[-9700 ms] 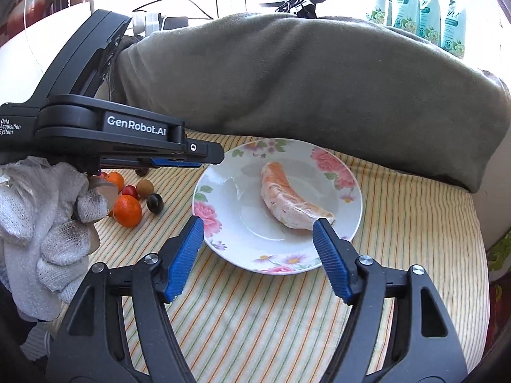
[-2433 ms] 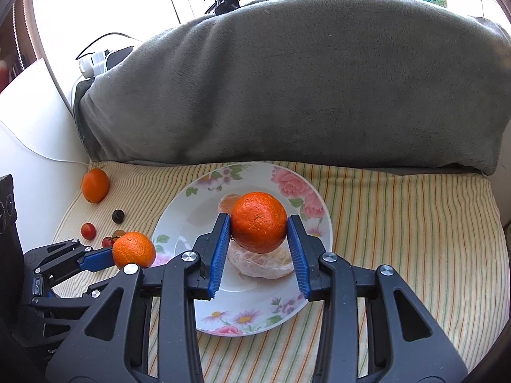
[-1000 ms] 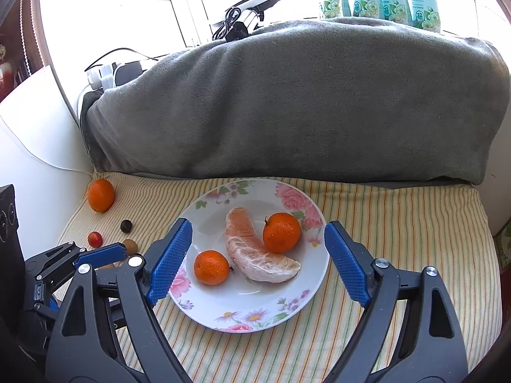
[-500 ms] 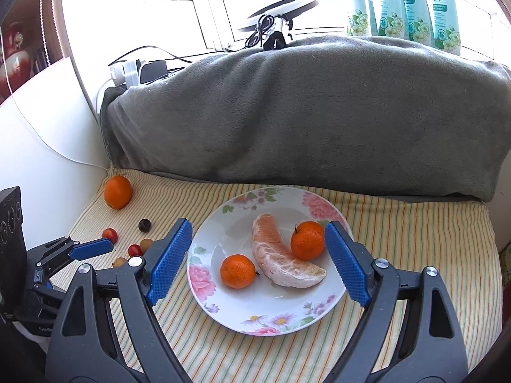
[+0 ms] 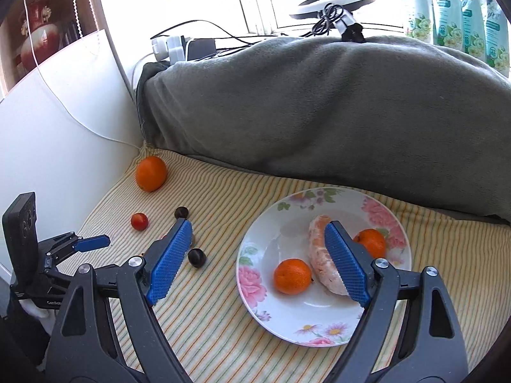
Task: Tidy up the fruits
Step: 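Close the left tool on a brown kiwi while the right tool grasps another kiwi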
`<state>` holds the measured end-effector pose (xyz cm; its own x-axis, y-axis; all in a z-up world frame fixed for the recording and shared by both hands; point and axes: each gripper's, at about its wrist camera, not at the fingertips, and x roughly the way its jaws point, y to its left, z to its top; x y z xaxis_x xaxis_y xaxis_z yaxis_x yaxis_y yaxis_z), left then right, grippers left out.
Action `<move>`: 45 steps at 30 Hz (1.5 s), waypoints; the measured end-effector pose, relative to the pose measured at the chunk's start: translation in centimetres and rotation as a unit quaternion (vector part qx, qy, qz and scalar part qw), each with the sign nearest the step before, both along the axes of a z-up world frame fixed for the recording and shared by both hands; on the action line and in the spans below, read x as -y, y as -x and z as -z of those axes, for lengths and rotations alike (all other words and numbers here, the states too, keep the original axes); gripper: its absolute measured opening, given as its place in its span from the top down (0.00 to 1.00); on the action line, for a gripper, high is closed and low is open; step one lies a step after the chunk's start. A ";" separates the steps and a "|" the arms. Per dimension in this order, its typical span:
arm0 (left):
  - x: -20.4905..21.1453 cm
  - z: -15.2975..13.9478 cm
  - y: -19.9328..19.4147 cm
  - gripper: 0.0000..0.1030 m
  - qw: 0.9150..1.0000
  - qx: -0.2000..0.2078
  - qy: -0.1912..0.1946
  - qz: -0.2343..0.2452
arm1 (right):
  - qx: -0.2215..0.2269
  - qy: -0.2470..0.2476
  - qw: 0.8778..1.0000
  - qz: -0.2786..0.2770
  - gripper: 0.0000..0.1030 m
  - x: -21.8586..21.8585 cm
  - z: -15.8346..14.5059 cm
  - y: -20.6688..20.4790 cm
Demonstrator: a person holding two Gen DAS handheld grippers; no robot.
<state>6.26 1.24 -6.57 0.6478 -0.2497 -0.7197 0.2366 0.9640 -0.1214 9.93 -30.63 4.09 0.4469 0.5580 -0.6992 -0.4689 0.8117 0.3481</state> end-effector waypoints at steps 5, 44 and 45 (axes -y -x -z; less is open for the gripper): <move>-0.7 0.2 0.7 0.33 1.000 -0.003 0.010 -0.002 | 0.000 0.014 0.999 -0.049 0.15 -3.2 0.3 0.1; 1.8 4.1 -3.7 0.62 0.998 -0.059 0.019 0.026 | -0.057 0.125 0.952 -0.273 0.63 -16.4 7.6 -1.0; 1.8 4.2 -3.9 0.62 0.998 -0.059 0.018 0.026 | -0.058 0.125 0.952 -0.274 0.63 -16.6 7.7 -1.1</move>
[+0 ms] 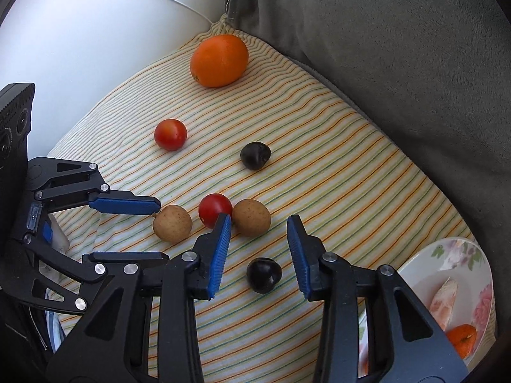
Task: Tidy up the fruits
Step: 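Close the left tool on a brown kiwi while the right tool grasps another kiwi, then carry both kiwis with both tools over the floral plate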
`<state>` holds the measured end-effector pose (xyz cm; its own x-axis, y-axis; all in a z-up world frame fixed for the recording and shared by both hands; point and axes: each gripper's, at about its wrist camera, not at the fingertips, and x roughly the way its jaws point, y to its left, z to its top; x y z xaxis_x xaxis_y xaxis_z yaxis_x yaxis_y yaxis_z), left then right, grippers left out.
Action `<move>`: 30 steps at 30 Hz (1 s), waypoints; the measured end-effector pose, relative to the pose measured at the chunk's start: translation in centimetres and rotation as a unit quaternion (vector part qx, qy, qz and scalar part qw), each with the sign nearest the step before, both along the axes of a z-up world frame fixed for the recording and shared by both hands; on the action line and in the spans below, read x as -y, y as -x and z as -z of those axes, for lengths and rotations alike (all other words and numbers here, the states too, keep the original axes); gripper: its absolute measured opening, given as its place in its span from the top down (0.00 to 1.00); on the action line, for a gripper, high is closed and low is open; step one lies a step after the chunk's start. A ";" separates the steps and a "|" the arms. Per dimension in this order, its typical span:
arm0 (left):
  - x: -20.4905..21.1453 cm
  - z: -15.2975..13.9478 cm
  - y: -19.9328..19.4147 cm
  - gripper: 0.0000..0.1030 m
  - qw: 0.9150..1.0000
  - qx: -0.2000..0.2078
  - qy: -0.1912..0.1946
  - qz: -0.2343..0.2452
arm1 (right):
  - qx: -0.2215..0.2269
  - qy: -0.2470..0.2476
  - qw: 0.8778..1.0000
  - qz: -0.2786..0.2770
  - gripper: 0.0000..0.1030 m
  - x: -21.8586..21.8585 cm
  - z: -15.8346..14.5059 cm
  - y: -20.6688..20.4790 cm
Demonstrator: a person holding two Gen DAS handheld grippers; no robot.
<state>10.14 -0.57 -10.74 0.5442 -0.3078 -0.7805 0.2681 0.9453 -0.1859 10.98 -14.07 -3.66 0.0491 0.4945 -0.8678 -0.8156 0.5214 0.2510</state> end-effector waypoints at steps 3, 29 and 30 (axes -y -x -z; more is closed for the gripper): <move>0.1 0.2 -0.4 0.62 1.000 -0.002 -0.001 -0.002 | -0.005 -0.001 1.000 -0.004 0.63 -0.4 0.3 -0.3; -0.9 0.2 -0.6 0.75 1.000 -0.001 0.012 -0.018 | -0.014 -0.023 1.000 -0.011 0.74 0.0 -0.5 0.5; -0.9 0.1 -0.5 0.75 1.000 0.000 0.012 -0.018 | -0.012 -0.024 1.000 -0.010 0.74 0.1 -0.6 0.5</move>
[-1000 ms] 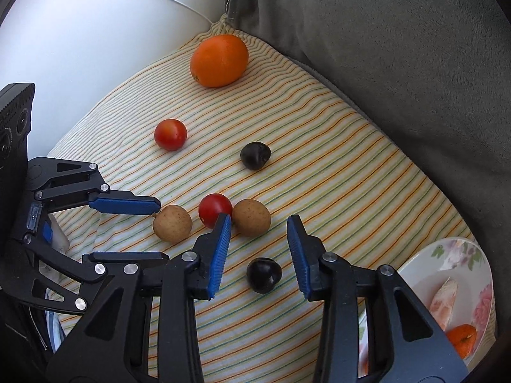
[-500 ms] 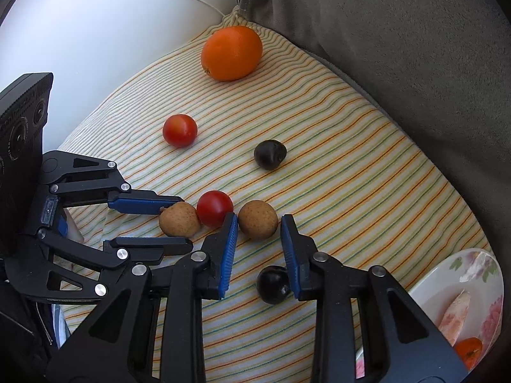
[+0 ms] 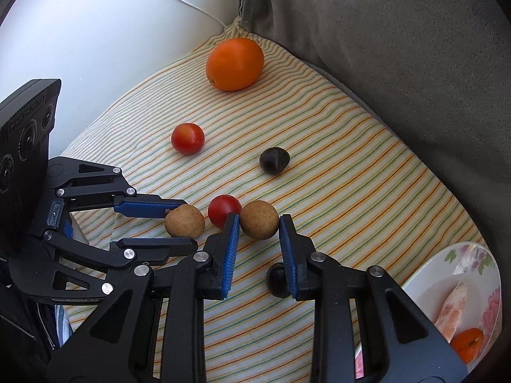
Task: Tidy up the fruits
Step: 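Carry both kiwis with both tools over the floral plate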
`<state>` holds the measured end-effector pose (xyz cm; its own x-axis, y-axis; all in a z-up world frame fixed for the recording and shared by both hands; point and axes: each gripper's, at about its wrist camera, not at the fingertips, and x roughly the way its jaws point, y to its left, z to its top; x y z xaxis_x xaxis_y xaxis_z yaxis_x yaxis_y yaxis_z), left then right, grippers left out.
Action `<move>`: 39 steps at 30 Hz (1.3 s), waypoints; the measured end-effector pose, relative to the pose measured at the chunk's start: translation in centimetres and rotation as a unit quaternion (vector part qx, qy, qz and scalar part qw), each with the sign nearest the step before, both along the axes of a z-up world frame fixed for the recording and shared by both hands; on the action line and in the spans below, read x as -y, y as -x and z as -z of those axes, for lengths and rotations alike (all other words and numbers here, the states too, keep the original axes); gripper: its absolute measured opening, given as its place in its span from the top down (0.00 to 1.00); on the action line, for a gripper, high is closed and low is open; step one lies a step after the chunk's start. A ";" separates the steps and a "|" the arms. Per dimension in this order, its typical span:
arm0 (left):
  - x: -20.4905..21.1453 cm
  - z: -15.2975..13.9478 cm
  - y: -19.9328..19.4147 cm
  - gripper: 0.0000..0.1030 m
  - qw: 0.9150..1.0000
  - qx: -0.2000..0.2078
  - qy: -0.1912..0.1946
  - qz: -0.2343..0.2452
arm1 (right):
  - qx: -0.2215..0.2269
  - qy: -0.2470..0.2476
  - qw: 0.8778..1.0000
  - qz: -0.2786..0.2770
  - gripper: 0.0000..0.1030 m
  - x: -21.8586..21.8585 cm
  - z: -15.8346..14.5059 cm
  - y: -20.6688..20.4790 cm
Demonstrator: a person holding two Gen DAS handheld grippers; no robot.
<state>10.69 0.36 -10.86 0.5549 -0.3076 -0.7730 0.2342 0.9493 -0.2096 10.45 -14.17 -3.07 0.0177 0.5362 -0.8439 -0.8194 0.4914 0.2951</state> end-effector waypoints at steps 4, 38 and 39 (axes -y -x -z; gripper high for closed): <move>0.1 -0.6 0.5 0.75 1.000 0.007 -0.001 0.000 | 0.005 -0.007 1.000 0.008 0.74 0.7 -0.7 0.1; 7.7 -5.4 1.3 0.75 0.997 0.058 0.012 0.055 | 0.048 -0.061 0.971 0.228 0.74 18.3 -6.2 0.7; 8.0 -5.6 1.2 0.75 0.996 0.060 0.012 0.059 | 0.049 -0.059 0.969 0.235 0.74 18.9 -6.1 0.6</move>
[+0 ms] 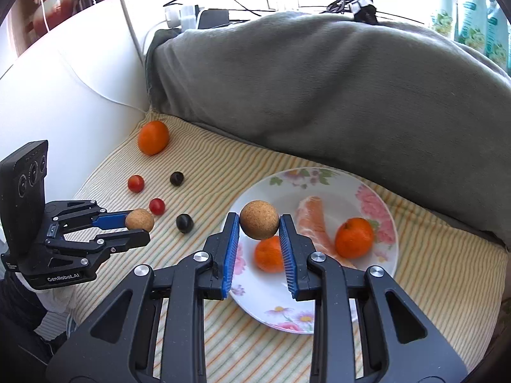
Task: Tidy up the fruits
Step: 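Carry both kiwis with both tools over the floral plate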
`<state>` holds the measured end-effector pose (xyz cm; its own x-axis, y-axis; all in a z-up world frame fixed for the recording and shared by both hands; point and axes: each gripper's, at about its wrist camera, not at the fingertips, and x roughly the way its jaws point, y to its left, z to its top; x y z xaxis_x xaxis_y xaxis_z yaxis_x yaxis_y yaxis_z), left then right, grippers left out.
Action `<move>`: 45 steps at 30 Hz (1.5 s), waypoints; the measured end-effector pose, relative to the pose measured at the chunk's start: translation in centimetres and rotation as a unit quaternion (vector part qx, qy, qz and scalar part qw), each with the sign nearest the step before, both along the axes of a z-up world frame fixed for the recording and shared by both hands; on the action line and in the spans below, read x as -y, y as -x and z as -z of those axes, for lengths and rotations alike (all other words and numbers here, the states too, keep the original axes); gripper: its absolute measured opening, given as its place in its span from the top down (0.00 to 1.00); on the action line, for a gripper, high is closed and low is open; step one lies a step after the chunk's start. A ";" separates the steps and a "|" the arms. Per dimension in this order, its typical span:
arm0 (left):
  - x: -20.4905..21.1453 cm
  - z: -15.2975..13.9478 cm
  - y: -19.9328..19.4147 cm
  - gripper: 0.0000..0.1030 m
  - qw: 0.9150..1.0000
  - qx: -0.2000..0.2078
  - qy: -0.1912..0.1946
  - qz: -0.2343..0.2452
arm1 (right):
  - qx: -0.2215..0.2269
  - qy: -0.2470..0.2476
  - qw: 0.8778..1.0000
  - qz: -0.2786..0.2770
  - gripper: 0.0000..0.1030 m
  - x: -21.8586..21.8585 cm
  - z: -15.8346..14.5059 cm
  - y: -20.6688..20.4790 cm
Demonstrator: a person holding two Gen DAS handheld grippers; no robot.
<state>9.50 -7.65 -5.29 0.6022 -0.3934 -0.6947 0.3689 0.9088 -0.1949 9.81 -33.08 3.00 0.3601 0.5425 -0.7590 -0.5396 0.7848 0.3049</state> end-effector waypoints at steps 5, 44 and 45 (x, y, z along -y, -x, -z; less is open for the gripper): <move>2.2 -0.5 -0.8 0.75 1.000 0.008 -0.002 0.016 | -0.007 -0.001 0.999 0.032 0.74 2.5 0.7 -0.4; 7.0 0.0 -4.4 0.75 0.999 -0.002 -0.005 0.044 | -0.028 -0.002 0.997 0.079 0.74 3.9 3.4 -4.6; 7.0 0.1 -4.5 0.74 0.999 -0.003 -0.005 0.044 | -0.027 -0.002 0.997 0.079 0.74 3.9 3.4 -4.7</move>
<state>13.96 -14.68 -5.36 0.5606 -0.4378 -0.7029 0.4468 0.8746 -0.1883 14.47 -36.94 -0.40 0.3994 0.4851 -0.7779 -0.3920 0.8574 0.3334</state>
